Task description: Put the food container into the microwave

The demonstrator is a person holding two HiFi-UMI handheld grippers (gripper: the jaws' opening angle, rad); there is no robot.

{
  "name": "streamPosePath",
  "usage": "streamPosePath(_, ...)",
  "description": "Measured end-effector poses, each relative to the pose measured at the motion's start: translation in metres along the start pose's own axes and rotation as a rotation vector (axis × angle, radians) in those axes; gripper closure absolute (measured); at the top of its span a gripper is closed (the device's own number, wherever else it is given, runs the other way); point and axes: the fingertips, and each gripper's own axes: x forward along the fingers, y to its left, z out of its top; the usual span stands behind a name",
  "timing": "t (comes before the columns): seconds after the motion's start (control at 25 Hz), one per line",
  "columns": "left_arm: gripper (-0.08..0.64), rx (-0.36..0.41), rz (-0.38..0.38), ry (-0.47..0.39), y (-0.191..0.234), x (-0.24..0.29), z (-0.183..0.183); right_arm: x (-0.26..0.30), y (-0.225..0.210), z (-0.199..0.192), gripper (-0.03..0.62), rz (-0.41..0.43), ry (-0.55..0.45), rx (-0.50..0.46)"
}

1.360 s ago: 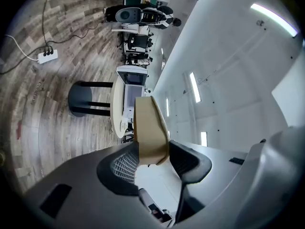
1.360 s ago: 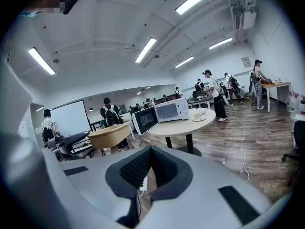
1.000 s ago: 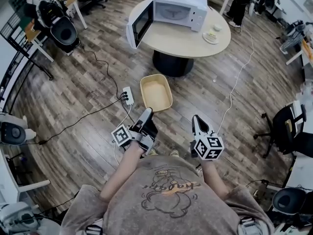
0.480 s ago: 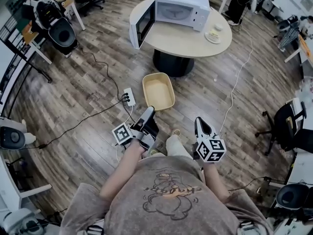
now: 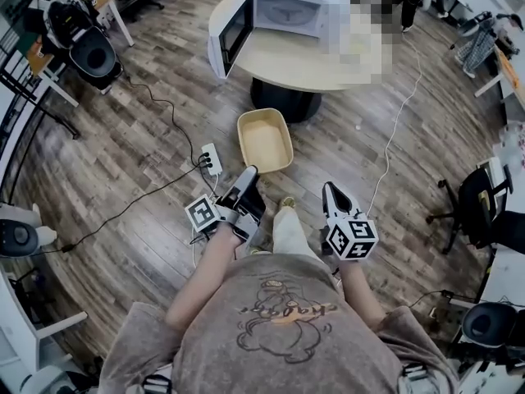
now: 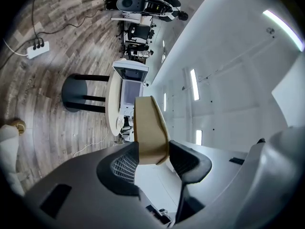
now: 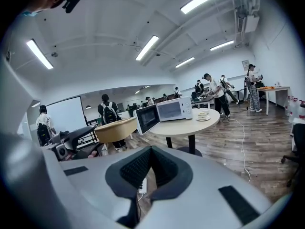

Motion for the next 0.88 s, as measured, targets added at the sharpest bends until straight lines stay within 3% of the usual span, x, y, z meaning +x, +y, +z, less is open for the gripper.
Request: streamPosePath(0.88, 0.344, 0.005, 0.047, -0.078, 0.031, 0.142, 0.074, 0.138, -0.076, 0.07, 0.592, 0.1, 0.029, 0.037)
